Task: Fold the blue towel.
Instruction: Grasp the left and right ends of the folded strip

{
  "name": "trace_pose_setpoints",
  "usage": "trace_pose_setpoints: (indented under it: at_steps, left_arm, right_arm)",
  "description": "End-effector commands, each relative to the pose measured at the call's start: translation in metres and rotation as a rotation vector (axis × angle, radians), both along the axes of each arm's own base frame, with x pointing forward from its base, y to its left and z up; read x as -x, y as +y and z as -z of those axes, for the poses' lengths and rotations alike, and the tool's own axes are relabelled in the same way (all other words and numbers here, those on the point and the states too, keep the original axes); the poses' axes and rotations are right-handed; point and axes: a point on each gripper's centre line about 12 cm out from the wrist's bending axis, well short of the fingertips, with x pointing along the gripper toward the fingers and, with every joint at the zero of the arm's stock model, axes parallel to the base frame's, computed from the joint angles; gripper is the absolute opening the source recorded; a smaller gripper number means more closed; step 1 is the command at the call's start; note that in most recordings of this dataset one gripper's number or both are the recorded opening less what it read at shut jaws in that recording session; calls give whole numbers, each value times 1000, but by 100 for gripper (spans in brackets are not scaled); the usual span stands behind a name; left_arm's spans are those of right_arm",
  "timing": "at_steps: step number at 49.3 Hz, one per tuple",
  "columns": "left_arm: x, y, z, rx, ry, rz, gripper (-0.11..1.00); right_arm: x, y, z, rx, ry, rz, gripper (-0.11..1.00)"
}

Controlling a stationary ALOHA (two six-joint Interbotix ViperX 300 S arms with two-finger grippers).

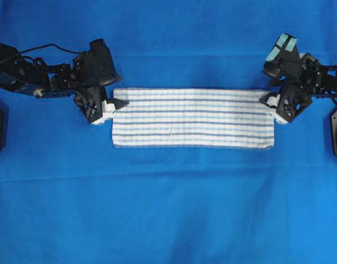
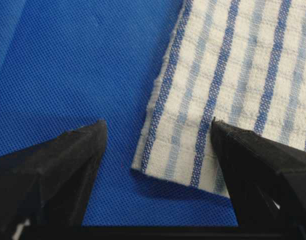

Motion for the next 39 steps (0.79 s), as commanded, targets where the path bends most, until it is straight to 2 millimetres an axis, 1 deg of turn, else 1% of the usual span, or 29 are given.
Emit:
trace_pose_setpoints:
  at_steps: [1, 4, 7, 11, 14, 17, 23, 25, 28, 39]
  left_arm:
    - [-4, 3, -5, -6, -16, -4, 78]
    - [-4, 3, -5, -3, -10, -6, 76]
    - [-3, 3, -4, 0, -2, -6, 72]
    - [-2, 3, -3, 4, 10, -6, 61]
    - [-1, 2, -2, 8, 25, -5, 49]
    - [0, 2, -1, 10, 37, -3, 39]
    - [1, 1, 0, 17, 57, -2, 17]
    - [1, 1, 0, 18, 60, -1, 11]
    - [2, 1, 0, 18, 60, -2, 7]
    - [-1, 1, -2, 17, 54, -2, 7]
  right_arm:
    - [-6, -4, -6, 16, -26, -4, 66]
    - [-5, -6, -5, 22, -22, -6, 66]
    - [-4, -6, -4, 23, -15, -6, 65]
    - [-2, -8, -1, 22, -4, -4, 63]
    - [-2, -8, 1, 23, 2, -8, 57]
    - [-2, -8, 2, 26, 3, -15, 45]
    - [-2, -8, 2, 31, 3, -23, 9]
    - [-2, -8, 2, 32, 4, -24, 2]
    - [-2, -8, 2, 34, 4, -27, 2]
    - [-2, -8, 0, 38, -3, -28, 2]
